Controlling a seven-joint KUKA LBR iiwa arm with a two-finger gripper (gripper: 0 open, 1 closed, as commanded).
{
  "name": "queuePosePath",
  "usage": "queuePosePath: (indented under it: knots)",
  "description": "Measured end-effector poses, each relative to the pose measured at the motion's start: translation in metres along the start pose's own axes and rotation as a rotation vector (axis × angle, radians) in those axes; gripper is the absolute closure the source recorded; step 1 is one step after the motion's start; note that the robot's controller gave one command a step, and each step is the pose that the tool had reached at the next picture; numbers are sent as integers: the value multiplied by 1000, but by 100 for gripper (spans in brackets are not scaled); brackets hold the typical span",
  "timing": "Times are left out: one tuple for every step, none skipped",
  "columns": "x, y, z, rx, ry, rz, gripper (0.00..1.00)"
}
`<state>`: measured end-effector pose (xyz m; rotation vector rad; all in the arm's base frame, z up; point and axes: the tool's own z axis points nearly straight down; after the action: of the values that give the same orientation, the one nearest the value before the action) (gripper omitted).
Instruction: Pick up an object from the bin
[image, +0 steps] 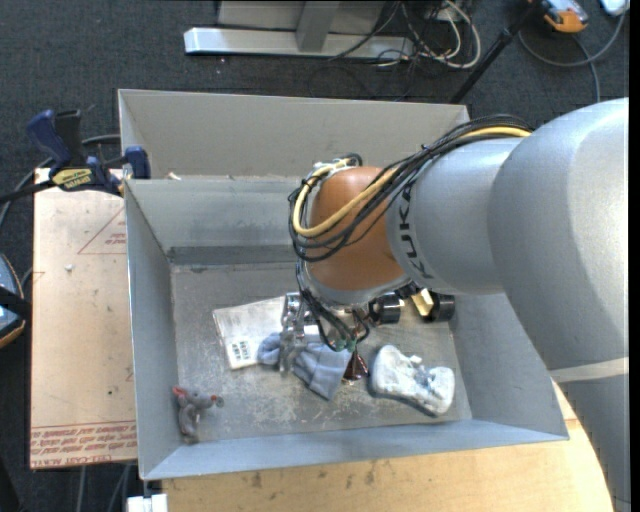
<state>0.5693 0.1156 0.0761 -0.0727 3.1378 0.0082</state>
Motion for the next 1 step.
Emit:
queuePosePath:
  knots:
    - [1,0,-3,1,1,0,100]
